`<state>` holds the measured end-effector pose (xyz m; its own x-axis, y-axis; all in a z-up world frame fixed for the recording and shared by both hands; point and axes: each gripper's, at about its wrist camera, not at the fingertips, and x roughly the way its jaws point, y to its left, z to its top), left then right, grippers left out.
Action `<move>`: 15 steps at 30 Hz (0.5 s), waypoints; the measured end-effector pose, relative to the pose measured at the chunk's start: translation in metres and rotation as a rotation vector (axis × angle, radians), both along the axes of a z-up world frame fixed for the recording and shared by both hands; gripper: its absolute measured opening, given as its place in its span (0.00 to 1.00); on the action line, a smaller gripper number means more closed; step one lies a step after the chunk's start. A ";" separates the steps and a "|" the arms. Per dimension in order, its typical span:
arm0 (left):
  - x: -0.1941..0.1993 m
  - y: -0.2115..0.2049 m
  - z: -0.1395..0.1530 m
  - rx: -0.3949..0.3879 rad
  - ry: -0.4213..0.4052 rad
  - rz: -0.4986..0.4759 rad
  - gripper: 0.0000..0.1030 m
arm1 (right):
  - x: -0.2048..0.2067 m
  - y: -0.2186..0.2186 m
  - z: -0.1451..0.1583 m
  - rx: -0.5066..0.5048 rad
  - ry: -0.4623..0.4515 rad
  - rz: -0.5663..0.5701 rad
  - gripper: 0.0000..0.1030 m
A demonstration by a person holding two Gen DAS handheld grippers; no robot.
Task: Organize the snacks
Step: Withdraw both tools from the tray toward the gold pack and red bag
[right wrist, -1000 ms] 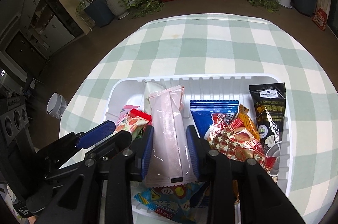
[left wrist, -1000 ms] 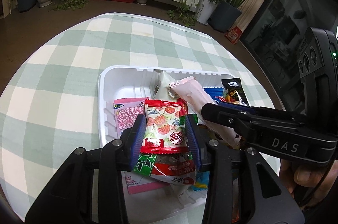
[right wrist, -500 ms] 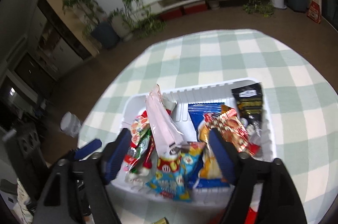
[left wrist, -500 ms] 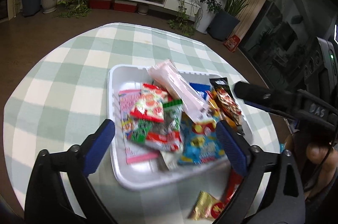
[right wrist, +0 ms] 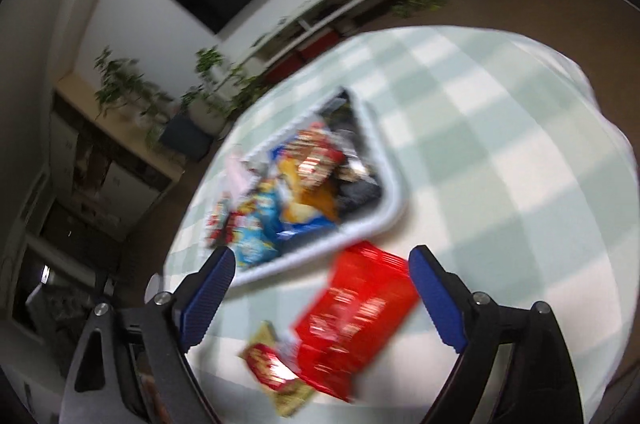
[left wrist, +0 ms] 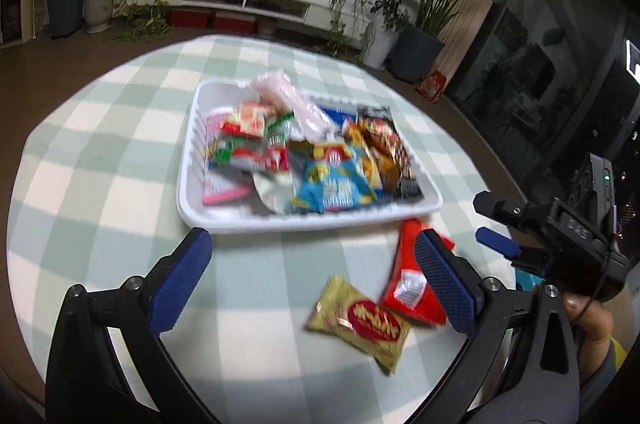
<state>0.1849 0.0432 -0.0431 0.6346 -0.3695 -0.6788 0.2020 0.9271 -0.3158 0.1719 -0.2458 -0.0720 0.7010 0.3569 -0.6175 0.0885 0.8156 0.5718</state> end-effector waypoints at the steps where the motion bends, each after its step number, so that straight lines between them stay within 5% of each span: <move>1: -0.003 -0.001 -0.003 -0.001 0.016 0.006 0.99 | -0.002 -0.006 -0.004 -0.014 0.009 -0.023 0.88; 7: -0.013 -0.005 -0.031 -0.051 0.161 0.088 0.99 | -0.005 -0.023 -0.019 -0.005 0.045 -0.072 0.88; 15: -0.018 -0.043 -0.055 0.011 0.292 0.148 0.99 | -0.006 -0.017 -0.030 0.029 0.091 -0.035 0.88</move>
